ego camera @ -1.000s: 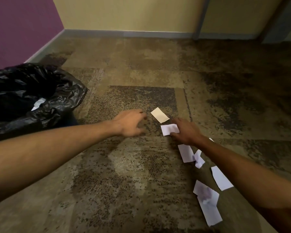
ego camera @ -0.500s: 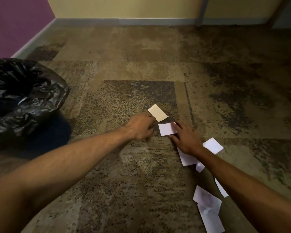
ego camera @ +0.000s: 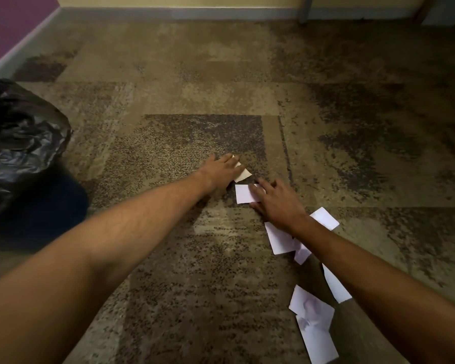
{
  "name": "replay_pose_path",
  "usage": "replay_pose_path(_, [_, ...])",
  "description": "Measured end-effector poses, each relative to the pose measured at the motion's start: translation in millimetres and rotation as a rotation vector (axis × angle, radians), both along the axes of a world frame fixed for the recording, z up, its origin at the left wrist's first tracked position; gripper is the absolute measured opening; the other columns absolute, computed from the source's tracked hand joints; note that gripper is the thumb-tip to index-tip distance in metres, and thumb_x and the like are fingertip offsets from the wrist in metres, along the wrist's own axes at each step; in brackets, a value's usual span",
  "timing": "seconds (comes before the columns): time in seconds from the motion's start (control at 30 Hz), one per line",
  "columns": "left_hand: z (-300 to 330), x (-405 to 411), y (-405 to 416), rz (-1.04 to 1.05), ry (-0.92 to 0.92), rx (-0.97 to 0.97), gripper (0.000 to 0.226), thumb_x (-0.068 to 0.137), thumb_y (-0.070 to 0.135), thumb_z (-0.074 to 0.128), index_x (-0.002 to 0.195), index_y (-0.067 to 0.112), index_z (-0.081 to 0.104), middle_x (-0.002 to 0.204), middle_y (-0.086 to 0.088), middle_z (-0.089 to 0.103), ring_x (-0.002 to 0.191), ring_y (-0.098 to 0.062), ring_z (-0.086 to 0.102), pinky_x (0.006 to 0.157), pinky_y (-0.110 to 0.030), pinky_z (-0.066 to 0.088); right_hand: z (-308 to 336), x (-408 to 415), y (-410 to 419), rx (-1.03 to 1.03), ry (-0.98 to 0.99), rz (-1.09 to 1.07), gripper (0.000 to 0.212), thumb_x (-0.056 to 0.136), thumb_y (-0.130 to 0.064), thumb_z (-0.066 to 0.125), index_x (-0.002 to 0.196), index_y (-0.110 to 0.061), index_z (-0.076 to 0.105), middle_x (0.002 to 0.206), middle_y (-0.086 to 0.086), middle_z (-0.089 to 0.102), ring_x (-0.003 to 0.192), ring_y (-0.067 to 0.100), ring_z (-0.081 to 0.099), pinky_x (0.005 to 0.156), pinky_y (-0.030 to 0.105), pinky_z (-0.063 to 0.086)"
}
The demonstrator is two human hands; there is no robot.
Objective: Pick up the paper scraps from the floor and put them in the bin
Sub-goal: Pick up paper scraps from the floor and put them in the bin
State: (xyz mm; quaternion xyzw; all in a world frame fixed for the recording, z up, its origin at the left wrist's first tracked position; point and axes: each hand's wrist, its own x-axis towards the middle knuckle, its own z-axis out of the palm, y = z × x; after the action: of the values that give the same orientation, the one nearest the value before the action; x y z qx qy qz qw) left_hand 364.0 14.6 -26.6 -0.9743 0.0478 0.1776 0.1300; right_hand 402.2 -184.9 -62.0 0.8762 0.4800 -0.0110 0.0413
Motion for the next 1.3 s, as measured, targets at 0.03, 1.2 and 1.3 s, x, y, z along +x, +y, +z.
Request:
replay_pose_path(0.03, [0.2,3.3,0.9,0.005,0.034,0.002,0.08,0.091,0.019,0.055,0.155,0.018,0.006,0.163,-0.008,0.002,0.15,-0.025,0.005,0.118,-0.052,0.014,0.8,-0.2,0.8,-0.001,-0.009,0.021,0.051,0.096,-0.042,0.051,0.135,-0.01,0.052,0.141,0.017,0.052,0.102,0.044,0.058,0.087,0.047,0.049])
replay_pose_path(1.2, [-3.3,-100.1,3.0,-0.391,-0.111,0.154,0.047,0.102,0.028,0.029,0.126,-0.004,0.052,0.134,-0.024,0.049,0.119,-0.033,0.052,0.064,-0.039,0.055,58.3,-15.0,13.2,0.823,0.733,-0.523,0.03,0.08,-0.011,0.067,0.109,-0.013,0.07,0.096,0.001,0.072,0.085,0.018,0.069,0.079,0.035,0.054])
replay_pose_path(1.3, [-0.1,-108.5,3.7,-0.343,-0.037,0.089,0.042,0.099,0.022,0.026,0.111,-0.004,0.057,0.11,-0.02,0.059,0.095,-0.032,0.061,0.058,-0.04,0.054,68.8,-20.0,16.4,0.841,0.727,-0.514,0.035,0.077,-0.012,0.071,0.112,-0.012,0.069,0.101,0.003,0.072,0.085,0.016,0.068,0.076,0.03,0.054])
